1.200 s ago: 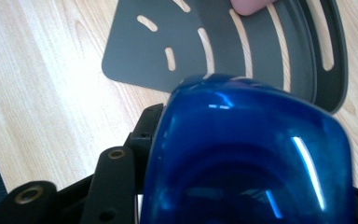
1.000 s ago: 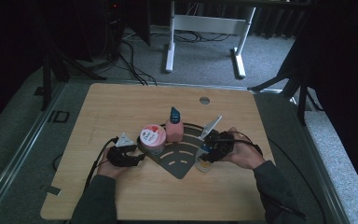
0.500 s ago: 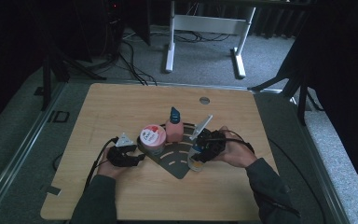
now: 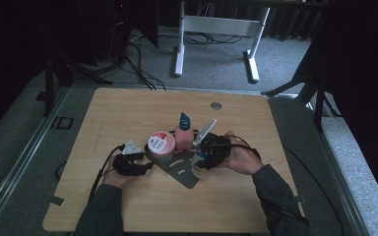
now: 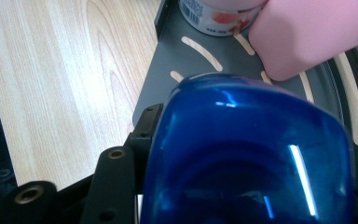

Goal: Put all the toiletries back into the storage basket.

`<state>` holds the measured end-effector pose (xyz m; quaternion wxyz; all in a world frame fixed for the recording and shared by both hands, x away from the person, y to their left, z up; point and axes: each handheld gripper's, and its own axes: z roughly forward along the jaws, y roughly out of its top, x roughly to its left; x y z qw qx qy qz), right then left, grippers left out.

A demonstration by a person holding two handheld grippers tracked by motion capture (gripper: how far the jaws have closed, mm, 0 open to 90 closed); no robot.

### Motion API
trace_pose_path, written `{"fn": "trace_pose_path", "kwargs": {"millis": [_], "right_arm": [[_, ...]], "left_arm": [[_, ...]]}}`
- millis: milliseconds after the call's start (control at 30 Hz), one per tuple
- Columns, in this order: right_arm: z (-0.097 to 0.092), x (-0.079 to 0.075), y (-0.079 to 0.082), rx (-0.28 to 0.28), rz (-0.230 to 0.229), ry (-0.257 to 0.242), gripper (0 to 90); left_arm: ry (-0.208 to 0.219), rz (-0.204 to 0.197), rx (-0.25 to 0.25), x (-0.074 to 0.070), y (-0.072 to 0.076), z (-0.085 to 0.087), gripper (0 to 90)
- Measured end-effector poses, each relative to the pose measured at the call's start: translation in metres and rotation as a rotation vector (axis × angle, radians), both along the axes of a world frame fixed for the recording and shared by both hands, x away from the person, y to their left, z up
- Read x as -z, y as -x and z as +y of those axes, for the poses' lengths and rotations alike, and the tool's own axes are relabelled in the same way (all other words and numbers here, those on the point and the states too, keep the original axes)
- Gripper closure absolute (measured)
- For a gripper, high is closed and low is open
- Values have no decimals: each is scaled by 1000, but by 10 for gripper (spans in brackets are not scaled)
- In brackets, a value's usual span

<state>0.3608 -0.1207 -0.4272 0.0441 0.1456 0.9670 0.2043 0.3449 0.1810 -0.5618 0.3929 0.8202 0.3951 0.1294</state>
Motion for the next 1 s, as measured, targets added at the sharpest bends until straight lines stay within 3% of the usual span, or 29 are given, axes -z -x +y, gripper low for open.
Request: {"fn": "trace_pose_path", "kwargs": {"millis": [1000], "right_arm": [[39, 5, -9, -13, -21, -13, 549]], "left_arm": [[-3, -2, 1, 0, 0, 0, 408]]}}
